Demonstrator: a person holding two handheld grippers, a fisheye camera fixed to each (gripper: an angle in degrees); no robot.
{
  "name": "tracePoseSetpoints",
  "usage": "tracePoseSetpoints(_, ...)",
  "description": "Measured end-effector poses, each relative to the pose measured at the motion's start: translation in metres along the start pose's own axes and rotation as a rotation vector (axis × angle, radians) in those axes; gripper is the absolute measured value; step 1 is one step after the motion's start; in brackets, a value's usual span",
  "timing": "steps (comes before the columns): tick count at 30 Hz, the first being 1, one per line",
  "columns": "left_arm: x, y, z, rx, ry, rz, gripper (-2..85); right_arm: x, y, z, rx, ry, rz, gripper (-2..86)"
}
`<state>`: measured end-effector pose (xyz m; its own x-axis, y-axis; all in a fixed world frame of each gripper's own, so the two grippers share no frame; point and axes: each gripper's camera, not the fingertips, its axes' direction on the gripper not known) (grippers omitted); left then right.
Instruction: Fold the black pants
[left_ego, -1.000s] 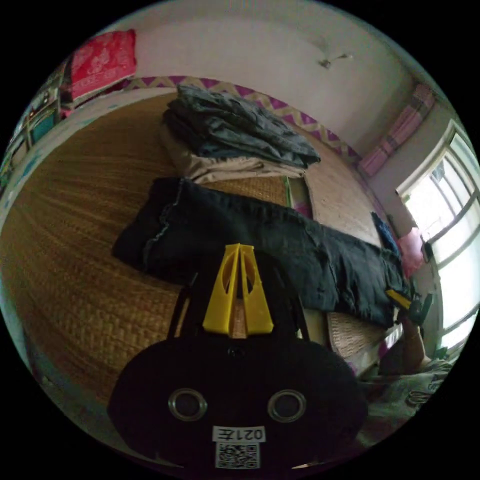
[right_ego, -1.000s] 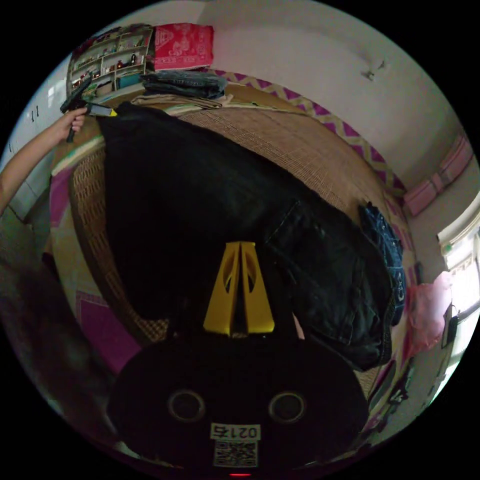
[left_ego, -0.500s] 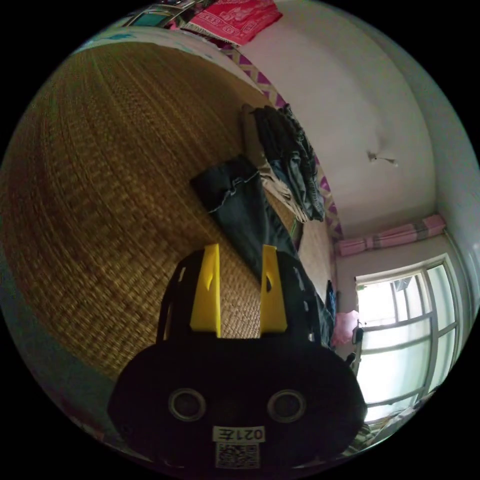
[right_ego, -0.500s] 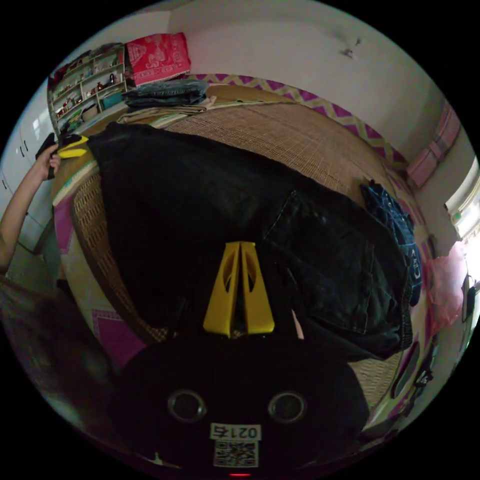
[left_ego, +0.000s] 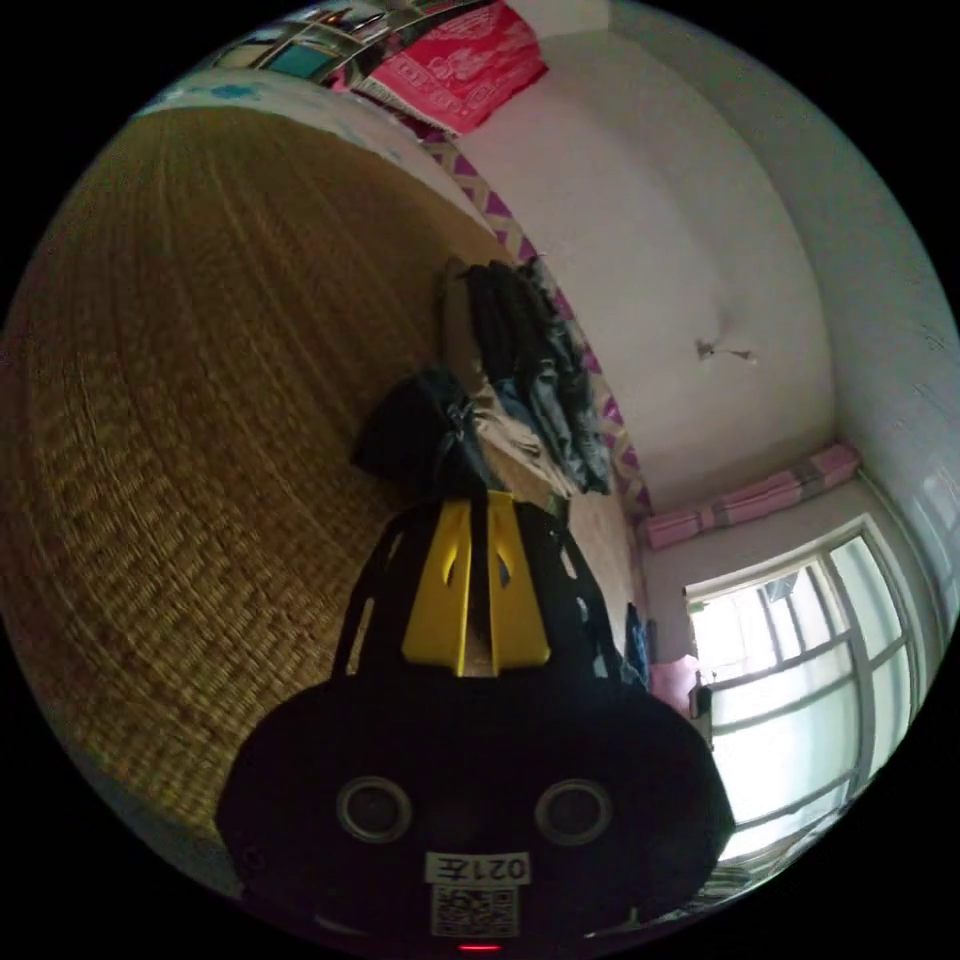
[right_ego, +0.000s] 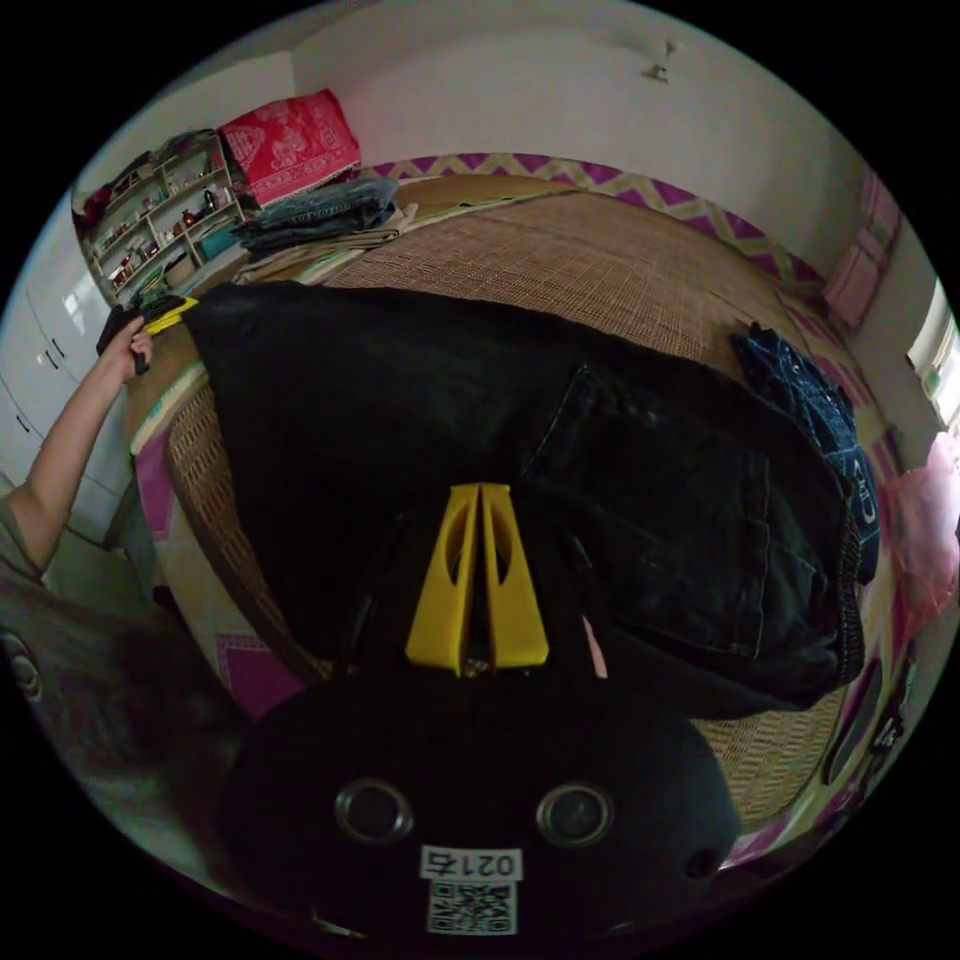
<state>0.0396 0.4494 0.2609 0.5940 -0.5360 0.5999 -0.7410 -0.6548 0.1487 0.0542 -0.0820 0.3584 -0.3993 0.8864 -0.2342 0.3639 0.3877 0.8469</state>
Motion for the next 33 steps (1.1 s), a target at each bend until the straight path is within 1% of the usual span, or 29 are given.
tracePoseSetpoints(1, 0.011, 0.005, -0.003, 0.004, -0.003, 0.028, -0.8, 0.004, 0.0, -0.001, 0.0, -0.009, 0.005, -0.7)
tracePoseSetpoints(4, 0.092, 0.044, -0.014, 0.029, -0.055, 0.24, -0.8, 0.021, 0.003, -0.004, 0.003, -0.056, 0.023, -0.8)
tracePoseSetpoints(6, 0.174, 0.095, -0.012, 0.052, -0.128, 0.489, -0.8, 0.032, 0.008, -0.011, 0.023, -0.083, 0.026, -0.8)
tracePoseSetpoints(7, 0.196, 0.112, -0.009, 0.058, -0.15, 0.56, -0.8, 0.035, 0.01, -0.014, 0.034, -0.09, 0.025, -0.8)
tracePoseSetpoints(9, 0.275, 0.191, 0.011, 0.07, -0.21, 0.833, -0.8, 0.051, 0.025, -0.03, 0.095, -0.104, 0.067, -0.9)
tracePoseSetpoints(10, 0.292, 0.211, 0.019, 0.066, -0.216, 0.891, -0.8, 0.055, 0.029, -0.035, 0.11, -0.108, 0.081, -0.8)
tracePoseSetpoints(12, 0.344, 0.294, 0.058, 0.037, -0.219, 1.078, -0.7, 0.074, 0.052, -0.057, 0.162, -0.137, 0.138, -0.8)
tracePoseSetpoints(13, 0.354, 0.315, 0.07, 0.021, -0.225, 1.113, -0.7, 0.079, 0.059, -0.062, 0.174, -0.143, 0.149, -0.7)
tracePoseSetpoints(15, 0.377, 0.39, 0.129, -0.047, -0.239, 1.189, -0.6, 0.096, 0.085, -0.081, 0.205, -0.144, 0.188, -0.7)
tracePoseSetpoints(16, 0.38, 0.407, 0.146, -0.073, -0.247, 1.208, -0.6, 0.1, 0.091, -0.085, 0.207, -0.139, 0.196, -0.6)
tracePoseSetpoints(17, 0.381, 0.443, 0.183, -0.138, -0.275, 1.246, -0.6, 0.107, 0.104, -0.092, 0.208, -0.125, 0.21, -0.6)
tracePoseSetpoints(18, 0.377, 0.476, 0.225, -0.246, -0.33, 1.276, -0.5, 0.114, 0.116, -0.098, 0.207, -0.109, 0.224, -0.6)
tracePoseSetpoints(20, 0.359, 0.518, 0.275, -0.385, -0.404, 1.289, -0.6, 0.124, 0.133, -0.103, 0.198, -0.096, 0.251, -0.6)
tracePoseSetpoints(21, 0.352, 0.535, 0.285, -0.38, -0.41, 1.286, -0.6, 0.131, 0.143, -0.106, 0.192, -0.096, 0.265, -0.6)
tracePoseSetpoints(23, 0.356, 0.549, 0.277, -0.315, -0.391, 1.274, -0.6, 0.141, 0.156, -0.111, 0.188, -0.104, 0.285, -0.6)
tracePoseSetpoints(25, 0.365, 0.557, 0.264, -0.231, -0.367, 1.251, -0.6, 0.152, 0.167, -0.116, 0.194, -0.114, 0.31, -0.6)
tracePoseSetpoints(27, 0.371, 0.569, 0.256, -0.11, -0.347, 1.225, -0.6, 0.168, 0.177, -0.123, 0.217, -0.14, 0.348, -0.5)
tracePoseSetpoints(28, 0.37, 0.572, 0.257, -0.098, -0.333, 1.215, -0.6, 0.171, 0.178, -0.125, 0.225, -0.147, 0.355, -0.5)
tracePoseSetpoints(29, 0.366, 0.581, 0.266, -0.118, -0.31, 1.213, -0.4, 0.178, 0.181, -0.128, 0.239, -0.161, 0.367, -0.4)
tracePoseSetpoints(31, 0.355, 0.602, 0.3, -0.318, -0.347, 1.27, 0.0, 0.186, 0.181, -0.132, 0.256, -0.167, 0.375, -0.3)
tracePoseSetpoints(32, 0.357, 0.616, 0.315, -0.395, -0.411, 1.33, 0.3, 0.19, 0.181, -0.134, 0.263, -0.164, 0.374, 0.0)
tracePoseSetpoints(33, 0.359, 0.627, 0.311, -0.348, -0.422, 1.385, 0.7, 0.194, 0.181, -0.138, 0.272, -0.159, 0.376, 0.3)
